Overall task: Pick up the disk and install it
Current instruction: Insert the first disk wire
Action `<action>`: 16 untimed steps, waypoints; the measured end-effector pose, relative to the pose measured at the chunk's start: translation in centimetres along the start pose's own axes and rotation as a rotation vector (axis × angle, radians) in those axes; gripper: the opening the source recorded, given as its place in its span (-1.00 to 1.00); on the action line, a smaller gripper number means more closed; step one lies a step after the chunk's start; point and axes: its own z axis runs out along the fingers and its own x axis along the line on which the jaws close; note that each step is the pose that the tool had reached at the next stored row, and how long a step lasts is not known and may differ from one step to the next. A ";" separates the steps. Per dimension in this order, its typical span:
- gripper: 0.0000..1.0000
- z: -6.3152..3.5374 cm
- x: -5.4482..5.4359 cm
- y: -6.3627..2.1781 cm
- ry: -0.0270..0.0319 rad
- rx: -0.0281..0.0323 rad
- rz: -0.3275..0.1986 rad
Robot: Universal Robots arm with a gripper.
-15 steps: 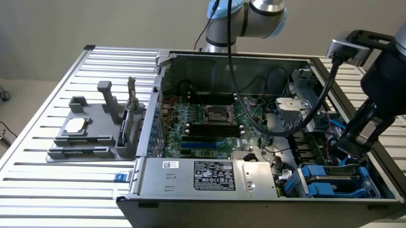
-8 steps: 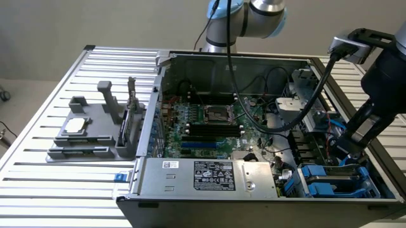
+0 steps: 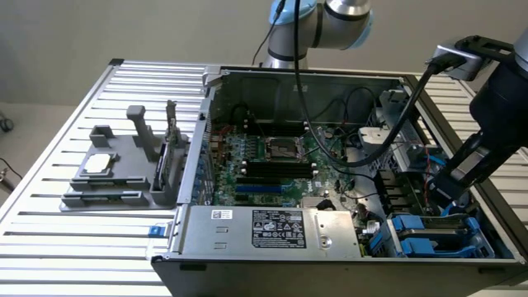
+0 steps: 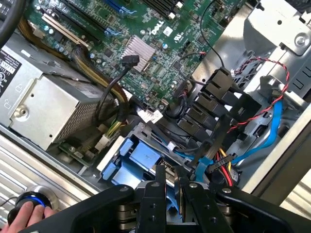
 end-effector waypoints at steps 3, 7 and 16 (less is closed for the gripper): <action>-0.56 0.00 0.0 0.01 0.0002 0.0003 0.032; -0.56 0.00 0.0 0.05 0.0007 0.0005 0.071; -0.56 0.00 -0.2 0.16 0.0015 0.0008 0.147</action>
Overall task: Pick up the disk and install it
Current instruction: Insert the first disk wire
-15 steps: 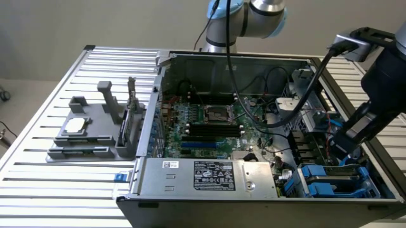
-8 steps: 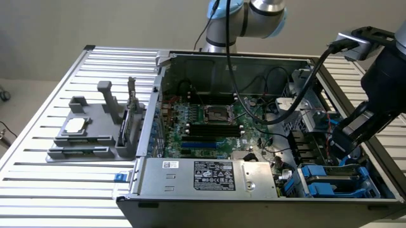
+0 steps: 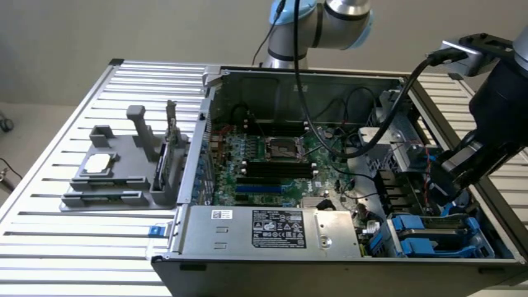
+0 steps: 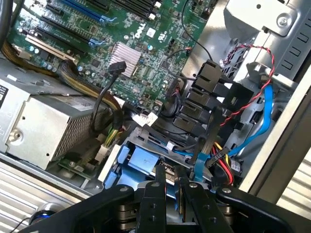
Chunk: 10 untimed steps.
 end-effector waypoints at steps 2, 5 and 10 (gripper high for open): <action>-0.56 -0.01 0.0 0.03 0.0002 0.0002 0.014; -0.56 -0.01 -0.1 0.07 0.0004 0.0003 0.034; -0.56 0.00 -0.3 0.12 0.0008 0.0005 0.064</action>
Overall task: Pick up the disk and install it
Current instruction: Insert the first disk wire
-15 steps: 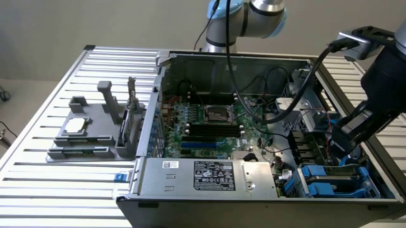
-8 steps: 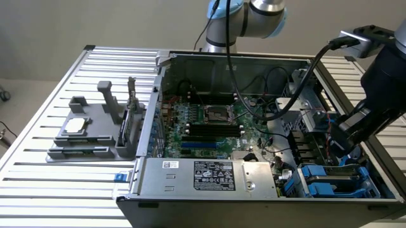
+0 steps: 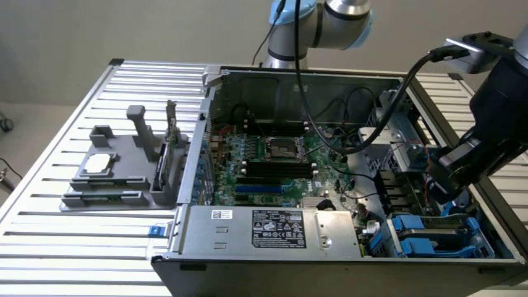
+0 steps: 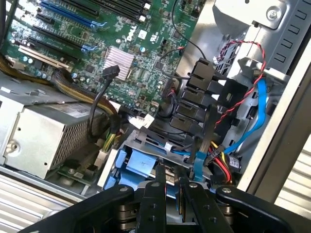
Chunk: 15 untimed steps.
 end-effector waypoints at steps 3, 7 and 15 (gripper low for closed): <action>-0.56 0.00 -0.1 0.03 0.0002 0.0001 0.015; -0.56 0.00 -0.3 0.12 0.0005 0.0001 0.034; -0.56 0.00 -0.5 0.24 -0.0027 0.0017 0.081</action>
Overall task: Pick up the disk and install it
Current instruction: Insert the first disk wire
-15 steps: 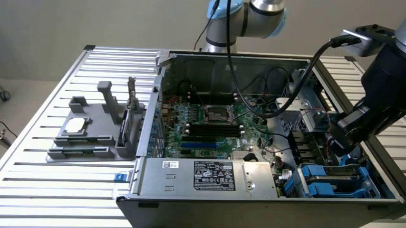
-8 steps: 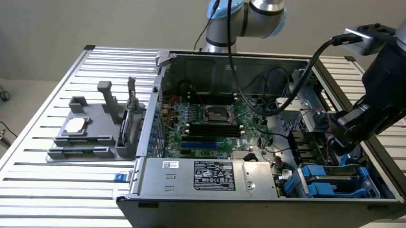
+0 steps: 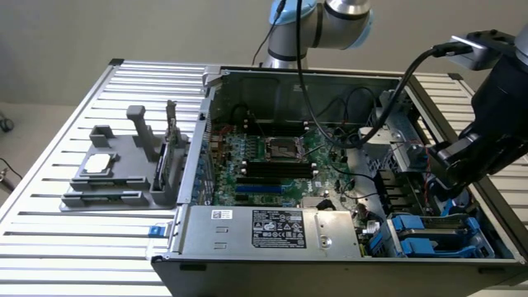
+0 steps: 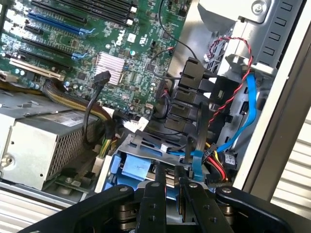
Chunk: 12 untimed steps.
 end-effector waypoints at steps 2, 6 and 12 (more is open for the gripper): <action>-0.56 0.00 0.0 0.01 -0.0021 0.0008 0.017; -0.56 0.00 0.0 0.03 -0.0054 0.0020 0.054; -0.56 -0.01 0.0 0.08 -0.0073 0.0034 0.102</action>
